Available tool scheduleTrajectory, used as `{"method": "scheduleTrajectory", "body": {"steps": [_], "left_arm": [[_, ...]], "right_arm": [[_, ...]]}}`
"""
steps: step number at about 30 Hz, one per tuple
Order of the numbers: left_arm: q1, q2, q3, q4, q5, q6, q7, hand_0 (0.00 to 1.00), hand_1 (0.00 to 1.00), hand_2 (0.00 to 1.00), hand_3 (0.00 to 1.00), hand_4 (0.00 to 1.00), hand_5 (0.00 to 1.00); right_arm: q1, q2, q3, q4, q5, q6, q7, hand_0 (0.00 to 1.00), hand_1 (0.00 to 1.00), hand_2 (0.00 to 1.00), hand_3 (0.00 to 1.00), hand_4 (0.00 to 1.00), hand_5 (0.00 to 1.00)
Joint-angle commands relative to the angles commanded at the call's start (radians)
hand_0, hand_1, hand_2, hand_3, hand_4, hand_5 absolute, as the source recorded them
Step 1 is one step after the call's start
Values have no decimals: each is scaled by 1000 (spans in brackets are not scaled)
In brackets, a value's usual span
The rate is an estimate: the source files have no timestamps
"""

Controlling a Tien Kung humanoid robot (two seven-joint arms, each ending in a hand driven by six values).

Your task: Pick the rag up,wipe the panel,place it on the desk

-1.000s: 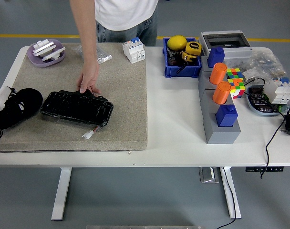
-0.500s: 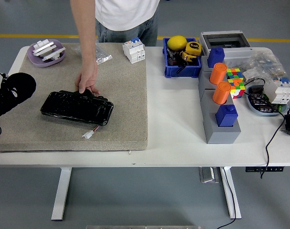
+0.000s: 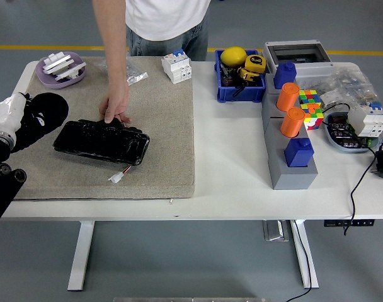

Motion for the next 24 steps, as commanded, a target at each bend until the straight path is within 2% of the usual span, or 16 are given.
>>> {"method": "scheduleTrajectory", "body": {"steps": [7, 24], "left_arm": [[16, -10, 37, -44, 11, -3, 10, 257, 511, 676, 529, 2, 2], [27, -29, 197, -138, 15, -2, 37, 267, 513, 673, 528, 2, 2]], "right_arm": [[2, 0, 9, 0, -5, -1, 3, 751, 621, 621, 557, 906, 422], [0, -6, 12, 0, -9, -3, 6, 752, 620, 621, 557, 907, 423]]}}
